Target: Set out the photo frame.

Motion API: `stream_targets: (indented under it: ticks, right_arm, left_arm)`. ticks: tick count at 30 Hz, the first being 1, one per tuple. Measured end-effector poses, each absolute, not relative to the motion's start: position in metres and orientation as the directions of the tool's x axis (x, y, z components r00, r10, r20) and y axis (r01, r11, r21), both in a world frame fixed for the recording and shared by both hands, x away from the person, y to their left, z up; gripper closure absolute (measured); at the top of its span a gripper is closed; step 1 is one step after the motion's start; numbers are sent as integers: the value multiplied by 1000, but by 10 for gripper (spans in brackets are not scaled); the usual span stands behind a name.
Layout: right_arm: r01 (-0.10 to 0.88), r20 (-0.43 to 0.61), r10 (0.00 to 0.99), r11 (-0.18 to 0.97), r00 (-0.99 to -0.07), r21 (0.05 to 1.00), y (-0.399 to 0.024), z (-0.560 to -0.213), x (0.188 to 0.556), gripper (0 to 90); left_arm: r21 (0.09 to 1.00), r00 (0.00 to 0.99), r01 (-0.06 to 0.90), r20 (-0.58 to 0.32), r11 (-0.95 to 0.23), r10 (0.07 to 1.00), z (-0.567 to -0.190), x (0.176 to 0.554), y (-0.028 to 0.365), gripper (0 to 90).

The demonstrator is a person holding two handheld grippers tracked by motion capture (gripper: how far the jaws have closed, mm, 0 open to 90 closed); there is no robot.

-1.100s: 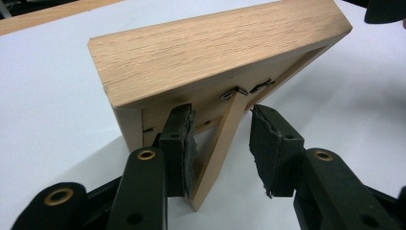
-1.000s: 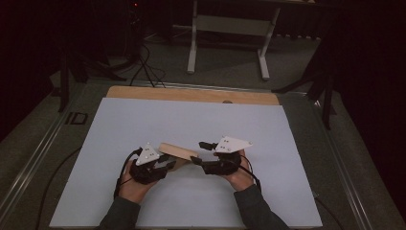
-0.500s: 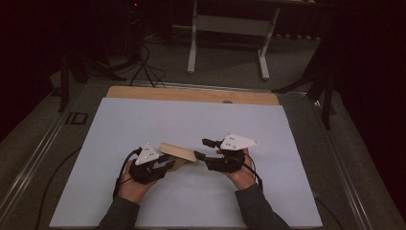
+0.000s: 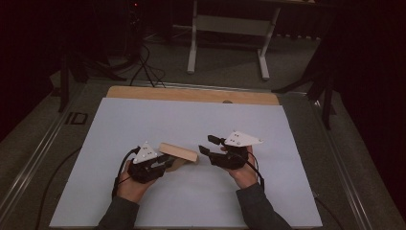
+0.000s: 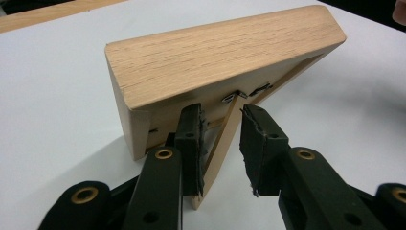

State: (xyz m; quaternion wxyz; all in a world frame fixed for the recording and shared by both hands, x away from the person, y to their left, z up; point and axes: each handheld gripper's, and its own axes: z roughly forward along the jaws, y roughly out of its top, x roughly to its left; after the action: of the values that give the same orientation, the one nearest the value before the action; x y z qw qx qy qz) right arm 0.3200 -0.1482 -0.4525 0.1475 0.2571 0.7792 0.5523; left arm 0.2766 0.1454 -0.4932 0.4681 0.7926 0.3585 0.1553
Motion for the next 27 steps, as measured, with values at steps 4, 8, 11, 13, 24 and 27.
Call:
stream_targets:
  ticks: [4, 8, 11, 13, 24, 27]
  right_arm:
    - [247, 52, 581, 262, -812, 933, -149, -454, 321, 457]
    - [255, 46, 599, 270, -800, 929, -148, -457, 323, 476]
    - [279, 64, 609, 265, -790, 923, -147, -461, 325, 492]
    - [285, 64, 614, 269, -787, 920, -147, -463, 326, 528]
    - [365, 116, 639, 274, -761, 890, -132, -476, 330, 855]
    - [376, 137, 625, 267, -768, 888, -131, -478, 331, 854]
  left_arm:
    - [854, 694, 420, -84, -308, 715, -493, 277, 146, 700]
    - [851, 694, 423, -82, -313, 715, -492, 277, 145, 698]
    - [849, 693, 424, -81, -315, 716, -493, 277, 144, 700]
    - [848, 695, 423, -77, -319, 715, -493, 277, 144, 708]
    - [845, 692, 422, -67, -328, 719, -493, 278, 142, 739]
    - [846, 689, 422, -67, -325, 722, -493, 279, 143, 752]
